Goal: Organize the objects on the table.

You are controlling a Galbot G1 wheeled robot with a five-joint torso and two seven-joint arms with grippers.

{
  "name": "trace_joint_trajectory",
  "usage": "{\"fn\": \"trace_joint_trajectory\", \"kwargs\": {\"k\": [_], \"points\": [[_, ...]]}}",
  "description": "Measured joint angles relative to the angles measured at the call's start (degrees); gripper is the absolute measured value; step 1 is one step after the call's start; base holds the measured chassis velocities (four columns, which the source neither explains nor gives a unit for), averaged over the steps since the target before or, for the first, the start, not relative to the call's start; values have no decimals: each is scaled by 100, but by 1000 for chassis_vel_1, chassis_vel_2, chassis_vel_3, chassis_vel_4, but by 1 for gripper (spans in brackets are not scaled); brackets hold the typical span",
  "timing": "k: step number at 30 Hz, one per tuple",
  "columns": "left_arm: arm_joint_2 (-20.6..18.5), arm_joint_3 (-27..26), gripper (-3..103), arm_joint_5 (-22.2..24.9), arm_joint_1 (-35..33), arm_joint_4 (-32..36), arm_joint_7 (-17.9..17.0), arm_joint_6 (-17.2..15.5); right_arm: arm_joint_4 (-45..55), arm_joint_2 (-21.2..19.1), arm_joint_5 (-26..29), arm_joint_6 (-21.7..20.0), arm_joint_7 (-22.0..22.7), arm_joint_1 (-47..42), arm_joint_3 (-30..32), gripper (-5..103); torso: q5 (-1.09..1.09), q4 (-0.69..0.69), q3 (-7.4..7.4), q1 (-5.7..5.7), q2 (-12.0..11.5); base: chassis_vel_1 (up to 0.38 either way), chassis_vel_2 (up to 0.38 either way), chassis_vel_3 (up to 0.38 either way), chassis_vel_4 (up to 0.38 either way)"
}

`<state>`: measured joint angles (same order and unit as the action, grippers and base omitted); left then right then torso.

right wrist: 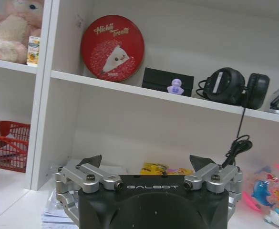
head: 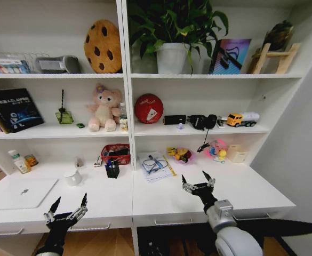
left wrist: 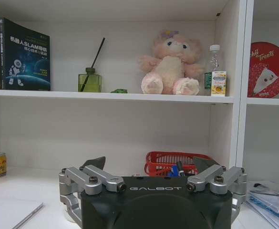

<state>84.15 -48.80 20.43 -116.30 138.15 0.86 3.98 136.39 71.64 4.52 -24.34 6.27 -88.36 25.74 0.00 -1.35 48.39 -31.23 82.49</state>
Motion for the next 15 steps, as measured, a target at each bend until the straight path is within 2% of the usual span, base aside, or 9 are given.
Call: {"fn": "trace_joint_trajectory", "kwargs": {"k": [7,13,14,15], "points": [[0,0,100,0,0,0,-1,0,-251,1,-39,-1,-77,204,-200,100,1,1,-1,2,0,205,204,-183,-196],[-1,-1,100,0,0,0,-2,0,-458,61,-317,58,-275,279,-360,100,-5,1,-1,0,0,244,264,-271,-263],[0,-1,100,0,0,0,0,0,-503,61,-334,67,-288,296,-427,100,5,0,0,1,0,321,300,-305,-314],[0,-1,100,0,0,0,0,0,-549,62,-352,74,-292,326,-485,100,5,1,0,1,-1,328,319,-305,-307]]}}
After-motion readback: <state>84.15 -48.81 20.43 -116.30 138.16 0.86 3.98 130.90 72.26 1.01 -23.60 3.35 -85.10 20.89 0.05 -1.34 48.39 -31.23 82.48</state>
